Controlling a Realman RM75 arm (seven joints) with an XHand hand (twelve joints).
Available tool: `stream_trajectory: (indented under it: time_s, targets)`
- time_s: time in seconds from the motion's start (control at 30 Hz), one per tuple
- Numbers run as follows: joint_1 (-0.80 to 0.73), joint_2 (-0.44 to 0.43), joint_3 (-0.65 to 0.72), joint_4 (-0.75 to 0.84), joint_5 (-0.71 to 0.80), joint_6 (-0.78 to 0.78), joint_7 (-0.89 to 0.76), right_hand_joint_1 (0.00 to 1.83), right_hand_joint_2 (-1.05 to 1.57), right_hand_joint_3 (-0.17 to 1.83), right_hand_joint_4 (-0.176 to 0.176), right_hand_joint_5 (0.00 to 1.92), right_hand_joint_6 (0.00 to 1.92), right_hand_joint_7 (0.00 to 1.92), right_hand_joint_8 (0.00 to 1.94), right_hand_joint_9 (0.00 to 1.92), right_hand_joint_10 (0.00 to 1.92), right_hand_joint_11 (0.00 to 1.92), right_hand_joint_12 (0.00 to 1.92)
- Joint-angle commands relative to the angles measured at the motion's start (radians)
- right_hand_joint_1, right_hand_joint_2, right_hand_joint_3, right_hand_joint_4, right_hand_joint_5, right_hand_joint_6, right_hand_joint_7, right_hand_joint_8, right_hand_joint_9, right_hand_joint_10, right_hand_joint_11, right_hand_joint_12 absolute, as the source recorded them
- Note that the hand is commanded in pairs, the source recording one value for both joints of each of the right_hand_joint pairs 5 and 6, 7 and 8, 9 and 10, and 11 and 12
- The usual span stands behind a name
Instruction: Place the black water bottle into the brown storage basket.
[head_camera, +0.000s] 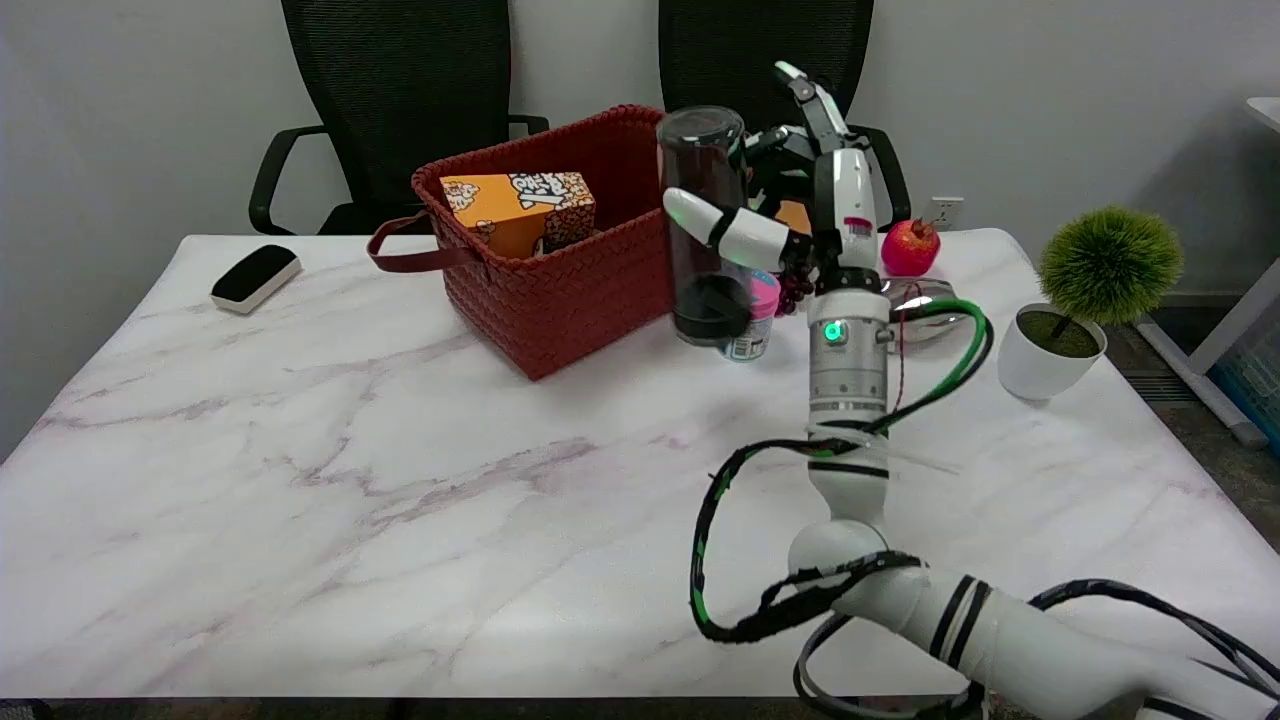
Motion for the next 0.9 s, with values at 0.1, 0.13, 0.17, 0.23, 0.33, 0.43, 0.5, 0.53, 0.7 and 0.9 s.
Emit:
stream_trajectory:
  time_s: [0.1,0.13,0.17,0.23,0.33,0.43,0.5,0.53,0.7,0.9]
  targets:
    - [0.201,0.015,0.068,-0.147,0.002,-0.309,0.280,1.17,0.66,0.36,0.000,0.35,0.35,1.20,1.20,0.75,0.75,1.27,1.27]
    - [0.208,0.013,0.072,-0.150,0.003,-0.331,0.268,1.17,0.66,0.34,0.000,0.34,0.34,1.19,1.19,0.74,0.74,1.27,1.27]
    - [0.211,0.011,0.073,-0.150,0.003,-0.340,0.260,1.17,0.66,0.33,0.000,0.34,0.34,1.19,1.19,0.74,0.74,1.27,1.27]
    - [0.225,0.002,0.092,-0.149,0.003,-0.388,0.207,1.18,0.67,0.29,0.000,0.32,0.32,1.19,1.19,0.74,0.74,1.28,1.28]
    - [0.253,-0.024,0.126,-0.149,0.003,-0.463,0.133,1.21,0.69,0.27,0.000,0.30,0.30,1.19,1.19,0.74,0.74,1.29,1.29]
    - [0.294,-0.039,0.147,-0.150,0.003,-0.530,0.060,1.21,0.68,0.27,0.000,0.27,0.27,1.19,1.19,0.73,0.73,1.29,1.29]
    - [0.329,-0.046,0.160,-0.153,0.003,-0.578,0.027,1.22,0.68,0.28,0.000,0.23,0.23,1.18,1.18,0.72,0.72,1.26,1.26]
    - [0.353,-0.052,0.168,-0.162,0.003,-0.611,0.014,1.22,0.67,0.28,0.000,0.22,0.22,1.18,1.18,0.72,0.72,1.26,1.26]
    - [0.465,-0.089,0.179,-0.237,0.003,-0.689,-0.025,1.23,0.64,0.33,0.000,0.23,0.23,1.17,1.17,0.71,0.71,1.23,1.23]
    - [0.615,-0.134,0.170,-0.373,0.003,-0.748,-0.061,1.22,0.59,0.38,0.000,0.19,0.19,1.13,1.13,0.68,0.68,1.24,1.24]
